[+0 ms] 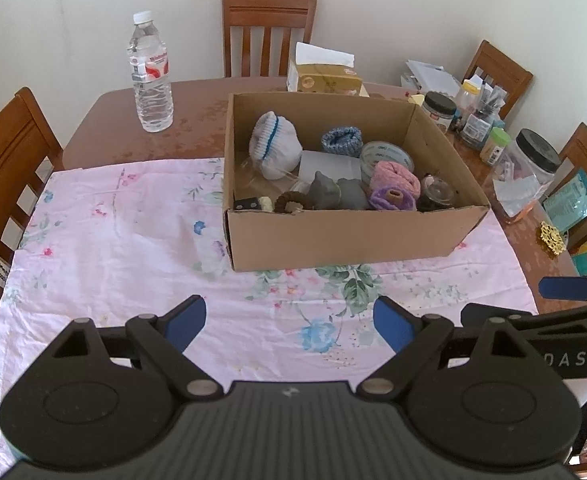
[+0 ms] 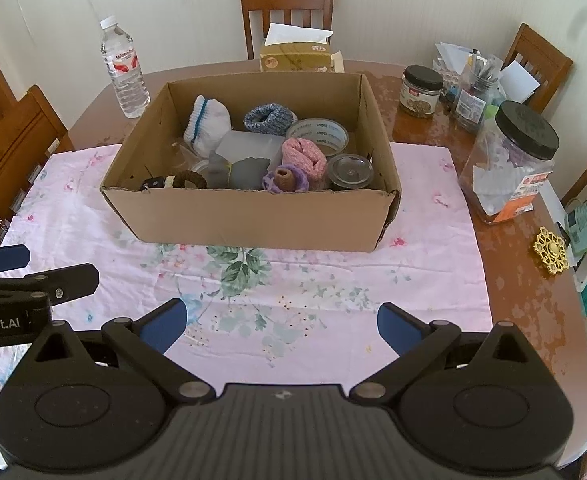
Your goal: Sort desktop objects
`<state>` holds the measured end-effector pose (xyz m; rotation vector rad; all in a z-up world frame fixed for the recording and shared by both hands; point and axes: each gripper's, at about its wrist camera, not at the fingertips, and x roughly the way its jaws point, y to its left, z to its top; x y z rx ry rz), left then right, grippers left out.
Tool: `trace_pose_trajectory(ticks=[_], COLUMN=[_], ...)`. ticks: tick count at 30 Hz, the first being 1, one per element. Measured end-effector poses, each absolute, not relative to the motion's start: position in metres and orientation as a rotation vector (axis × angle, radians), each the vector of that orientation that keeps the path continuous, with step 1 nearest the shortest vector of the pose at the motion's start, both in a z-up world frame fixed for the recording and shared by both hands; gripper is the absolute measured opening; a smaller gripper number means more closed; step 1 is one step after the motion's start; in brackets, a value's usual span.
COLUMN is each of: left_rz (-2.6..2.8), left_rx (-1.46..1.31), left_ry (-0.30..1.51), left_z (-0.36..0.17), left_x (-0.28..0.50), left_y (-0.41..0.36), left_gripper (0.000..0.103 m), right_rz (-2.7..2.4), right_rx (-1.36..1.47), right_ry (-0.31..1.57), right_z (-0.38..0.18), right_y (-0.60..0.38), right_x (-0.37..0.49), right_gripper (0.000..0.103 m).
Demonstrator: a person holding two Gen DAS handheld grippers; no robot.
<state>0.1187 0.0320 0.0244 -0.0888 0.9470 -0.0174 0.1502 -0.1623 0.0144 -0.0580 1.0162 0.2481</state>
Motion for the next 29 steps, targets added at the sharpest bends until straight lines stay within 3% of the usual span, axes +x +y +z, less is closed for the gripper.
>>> trace_pose_trajectory(ticks=[7, 10, 29], left_rz=[-0.027, -0.018, -0.024], left_rx=[-0.100, -0.101, -0.116], left_ry=[0.946, 0.945, 0.947], left_z=[0.0248, 0.0247, 0.0276], left_x=[0.1199, 0.1211, 0.1226], left_y=[0.0344, 0.0352, 0.0378], left_gripper=[0.091, 0.097, 0.097], right_rz=[0.247, 0.245, 0.243], right_rx=[-0.060, -0.061, -0.059], right_ry=[1.016, 1.015, 1.017], right_z=[0.0151, 0.0170, 0.0182], right_y=[-0.1616, -0.1601, -0.1569], right_x=[0.1500, 0.1500, 0.1513], right_gripper=[0.103, 0.103, 0.103])
